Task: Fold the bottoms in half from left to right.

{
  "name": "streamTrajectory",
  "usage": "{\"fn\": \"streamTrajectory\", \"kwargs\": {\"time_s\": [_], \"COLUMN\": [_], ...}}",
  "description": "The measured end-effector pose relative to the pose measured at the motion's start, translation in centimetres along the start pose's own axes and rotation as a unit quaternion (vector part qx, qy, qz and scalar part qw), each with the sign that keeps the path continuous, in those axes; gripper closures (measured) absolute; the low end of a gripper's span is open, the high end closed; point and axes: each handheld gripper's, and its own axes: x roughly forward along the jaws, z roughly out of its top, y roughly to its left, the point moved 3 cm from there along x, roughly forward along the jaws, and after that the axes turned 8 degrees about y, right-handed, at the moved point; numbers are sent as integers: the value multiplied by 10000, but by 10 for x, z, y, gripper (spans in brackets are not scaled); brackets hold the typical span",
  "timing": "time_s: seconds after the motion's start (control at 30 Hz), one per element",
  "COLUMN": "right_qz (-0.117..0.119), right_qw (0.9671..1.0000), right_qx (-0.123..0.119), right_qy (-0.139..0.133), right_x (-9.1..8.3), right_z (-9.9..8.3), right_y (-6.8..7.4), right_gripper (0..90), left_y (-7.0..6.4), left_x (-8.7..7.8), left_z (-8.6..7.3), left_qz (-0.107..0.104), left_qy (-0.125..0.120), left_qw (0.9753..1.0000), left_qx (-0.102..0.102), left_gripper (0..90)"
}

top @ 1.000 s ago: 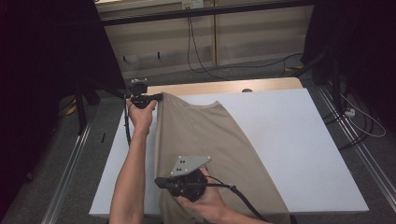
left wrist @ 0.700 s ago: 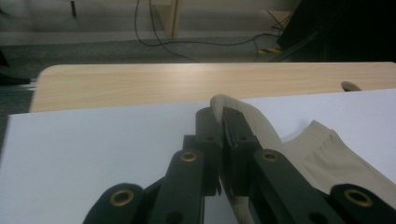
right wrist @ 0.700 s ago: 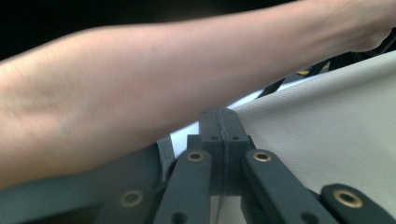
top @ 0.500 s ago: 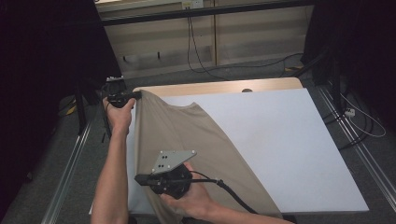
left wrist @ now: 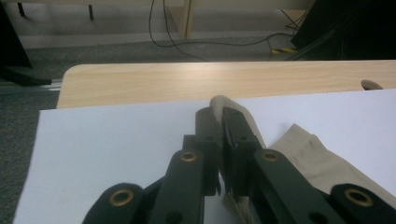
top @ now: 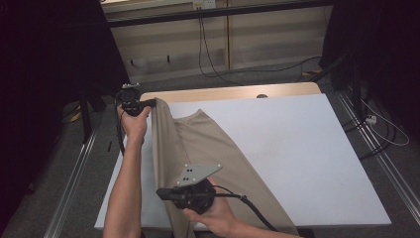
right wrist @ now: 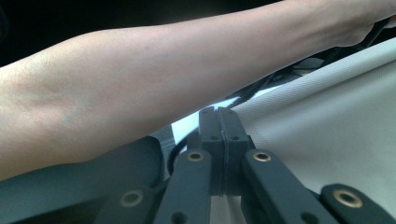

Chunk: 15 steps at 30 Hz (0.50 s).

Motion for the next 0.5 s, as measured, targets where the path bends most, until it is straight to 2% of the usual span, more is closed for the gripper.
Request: {"fn": "streamTrajectory", "kwargs": {"time_s": [0.07,0.27,0.4,0.5], "right_qz": [-101,-325,-437,-482], "right_qw": [9999,9994,9990,9986], "right_qx": [-20,138,107,189], "right_qy": [-9,-31,4,-80], "right_x": [-8,-32,-46,-56], "right_z": [-1,-11,-24,-30], "right_y": [-2,-12,-16,-21], "right_gripper": [900,900,900,900], "left_y": [-6,-24,-39,-48], "left_x": [5,23,34,40], "left_z": [0,-2,-3,-3], "left_qz": [-37,-98,-116,-163], "left_qy": [0,97,134,147], "left_qw": [10000,9999,9996,9995], "left_qx": [41,47,238,248], "left_gripper": [863,862,862,862]}}
